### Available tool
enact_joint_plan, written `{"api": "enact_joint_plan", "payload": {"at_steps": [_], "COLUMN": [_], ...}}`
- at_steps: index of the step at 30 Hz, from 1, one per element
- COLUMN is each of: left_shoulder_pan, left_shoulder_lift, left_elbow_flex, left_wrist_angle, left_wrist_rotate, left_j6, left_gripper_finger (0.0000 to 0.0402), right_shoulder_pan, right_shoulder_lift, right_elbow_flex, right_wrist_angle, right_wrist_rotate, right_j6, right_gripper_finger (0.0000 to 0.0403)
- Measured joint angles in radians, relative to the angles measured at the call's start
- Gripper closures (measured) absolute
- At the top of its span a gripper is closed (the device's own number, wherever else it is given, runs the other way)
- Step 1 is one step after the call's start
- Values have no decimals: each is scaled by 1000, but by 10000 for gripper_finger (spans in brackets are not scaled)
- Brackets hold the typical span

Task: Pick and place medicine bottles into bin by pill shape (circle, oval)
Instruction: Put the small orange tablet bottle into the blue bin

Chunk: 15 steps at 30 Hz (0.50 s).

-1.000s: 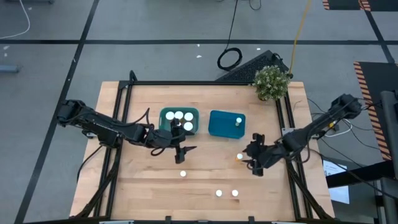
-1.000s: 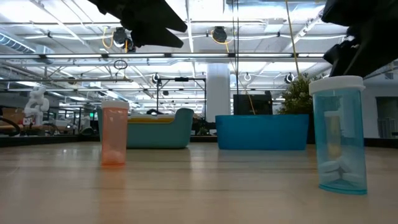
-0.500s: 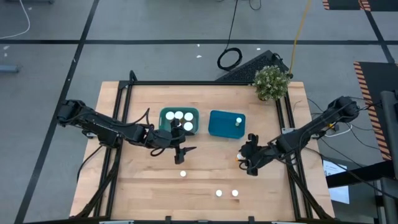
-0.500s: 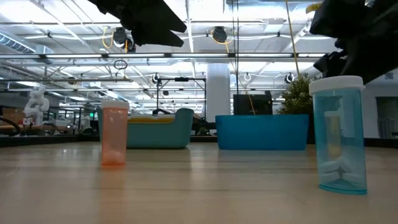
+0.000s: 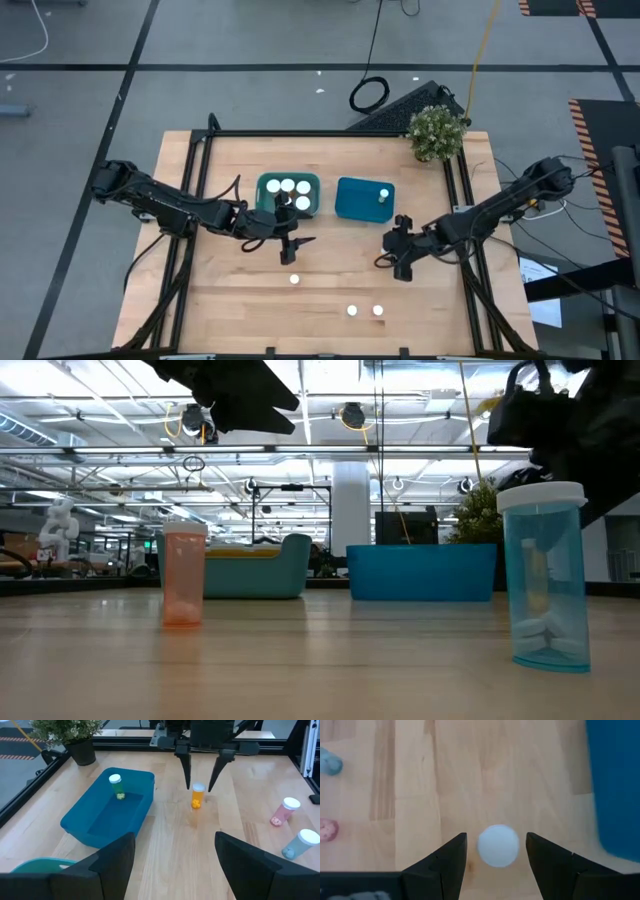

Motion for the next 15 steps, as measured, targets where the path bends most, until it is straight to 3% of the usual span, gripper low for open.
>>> {"api": "enact_joint_plan", "payload": {"at_steps": [8, 15], "left_shoulder_pan": [-1, -2], "left_shoulder_lift": [0, 0], "left_elbow_flex": [0, 0], "left_wrist_angle": [1, 1], "left_wrist_rotate": [0, 0], "left_j6": [-19, -26], "left_gripper_finger": [128, 128], "right_shoulder_pan": [-22, -28], "right_shoulder_lift": [20, 14], "right_elbow_flex": [0, 0], "right_wrist_angle": [-1, 16], "right_wrist_rotate": [-28, -39], "right_j6": [-12, -26], "right_gripper_finger": [210, 259]}}
